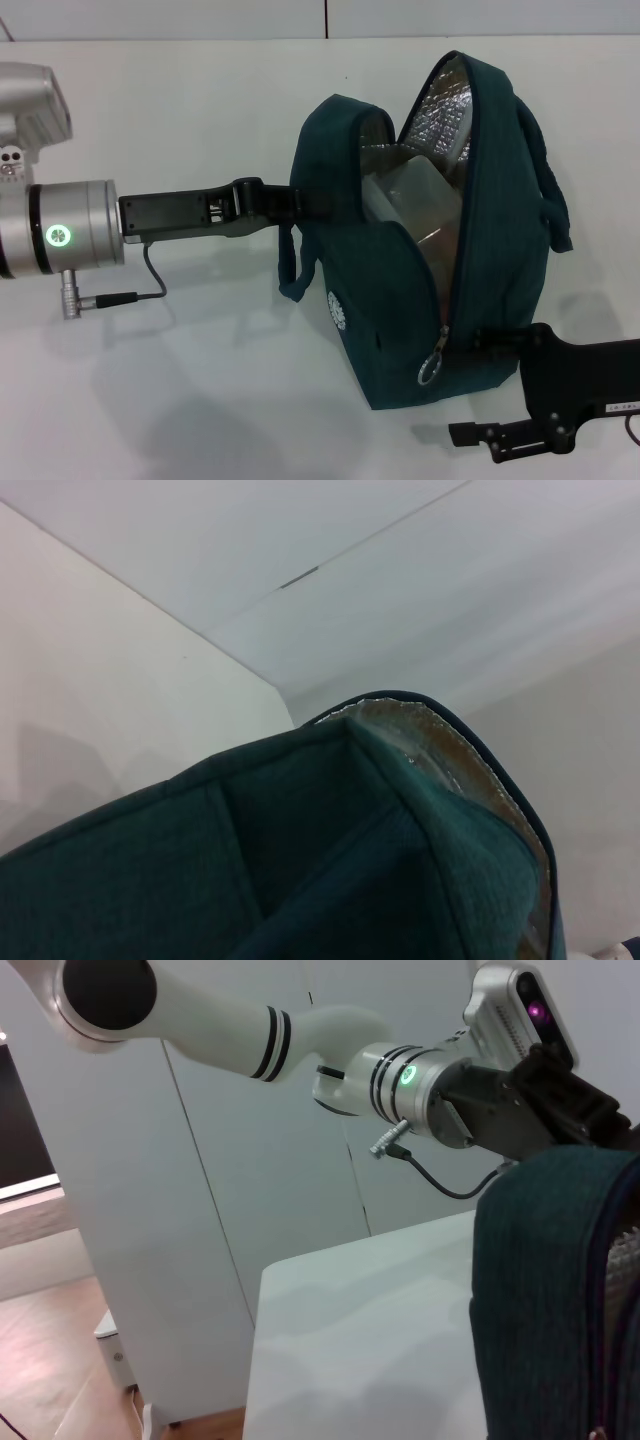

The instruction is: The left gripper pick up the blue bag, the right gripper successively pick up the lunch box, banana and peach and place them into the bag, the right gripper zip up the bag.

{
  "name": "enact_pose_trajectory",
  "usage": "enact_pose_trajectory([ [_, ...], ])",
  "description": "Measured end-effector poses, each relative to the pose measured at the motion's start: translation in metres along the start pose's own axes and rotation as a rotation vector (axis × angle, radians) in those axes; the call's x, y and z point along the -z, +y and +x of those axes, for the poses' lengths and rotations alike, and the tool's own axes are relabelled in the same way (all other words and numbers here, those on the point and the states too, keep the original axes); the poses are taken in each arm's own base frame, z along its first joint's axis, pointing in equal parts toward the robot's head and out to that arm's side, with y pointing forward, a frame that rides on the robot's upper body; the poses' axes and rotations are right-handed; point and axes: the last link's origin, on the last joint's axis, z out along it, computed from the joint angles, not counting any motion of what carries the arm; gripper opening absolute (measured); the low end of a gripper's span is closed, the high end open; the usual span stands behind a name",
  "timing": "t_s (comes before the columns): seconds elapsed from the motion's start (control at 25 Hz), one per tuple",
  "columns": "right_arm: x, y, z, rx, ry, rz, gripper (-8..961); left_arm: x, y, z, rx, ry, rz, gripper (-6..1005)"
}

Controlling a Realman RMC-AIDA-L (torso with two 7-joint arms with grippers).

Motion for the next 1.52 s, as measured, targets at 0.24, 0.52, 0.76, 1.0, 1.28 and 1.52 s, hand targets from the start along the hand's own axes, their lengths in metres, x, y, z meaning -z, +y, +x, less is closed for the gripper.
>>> enact_pose_trajectory([
  [0.24,0.003,0.000,0.003,-0.019,-0.006,0.023,770,0.003,-0.002,-0.003,0.009,0.006,0.004,41],
  [0.52,0.003,-0.002,0.006,-0.024,0.006,0.049,770,0.005,-0.002,-0.004,0.012,0.009,0.005,41],
  [0.76,0.009,0.000,0.009,-0.042,-0.013,0.079,769,0.006,-0.003,-0.005,0.016,0.012,0.006,41],
  [1.0,0.008,-0.001,0.008,-0.040,-0.017,0.081,769,0.007,-0.003,-0.004,0.014,0.013,0.008,42],
  [1.28,0.012,-0.002,0.006,-0.042,-0.048,0.107,769,0.009,-0.004,-0.006,0.014,0.017,0.013,42],
  [1.52,0.013,-0.003,0.006,-0.040,-0.047,0.111,769,0.009,-0.004,-0.006,0.013,0.016,0.014,42],
])
